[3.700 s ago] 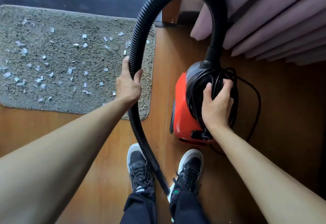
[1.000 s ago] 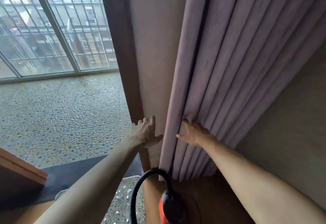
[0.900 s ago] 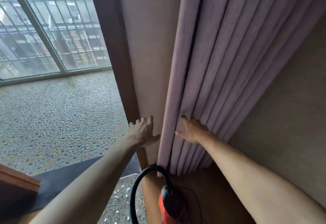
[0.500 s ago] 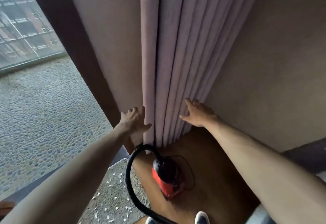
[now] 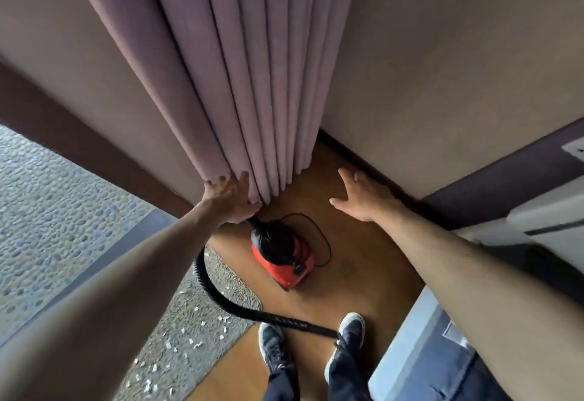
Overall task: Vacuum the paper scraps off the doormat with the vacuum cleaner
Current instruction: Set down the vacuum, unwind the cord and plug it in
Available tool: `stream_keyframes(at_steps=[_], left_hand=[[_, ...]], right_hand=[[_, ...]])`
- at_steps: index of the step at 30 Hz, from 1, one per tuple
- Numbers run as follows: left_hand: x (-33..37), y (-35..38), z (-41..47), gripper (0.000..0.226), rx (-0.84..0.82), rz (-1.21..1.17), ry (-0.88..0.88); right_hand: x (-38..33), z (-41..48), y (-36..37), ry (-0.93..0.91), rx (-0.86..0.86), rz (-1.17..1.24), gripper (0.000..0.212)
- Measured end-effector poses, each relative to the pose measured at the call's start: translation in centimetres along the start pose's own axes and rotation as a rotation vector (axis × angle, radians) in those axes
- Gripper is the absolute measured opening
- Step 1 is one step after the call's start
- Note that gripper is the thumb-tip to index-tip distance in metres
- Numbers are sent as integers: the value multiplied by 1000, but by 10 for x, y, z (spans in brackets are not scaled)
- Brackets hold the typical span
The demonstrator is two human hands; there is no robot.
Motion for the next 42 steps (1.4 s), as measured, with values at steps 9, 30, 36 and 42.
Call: stream_keyframes(at_steps=[9, 30, 36, 42], left_hand=[[20, 117, 48, 60, -94, -31, 17], [40, 385, 101, 80, -362, 34, 148], [50, 397, 131, 89, -235, 29, 194], [47, 399, 164, 88, -159, 42, 177]], right_hand=[[53, 39, 143, 65, -220, 140, 82], [81, 89, 432, 139, -379, 245, 73], [61, 98, 489, 215, -438, 367, 76], [18, 123, 506, 388, -332, 1001, 69]])
Point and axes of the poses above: each hand's wrist, its own z-axis towards the middle knuckle, its own y-axis out of the palm, x = y × z, the point moved 7 cm from there along z, towards the middle knuckle, and after that the axes turned 5 degrees about z, right-handed, at the moved point
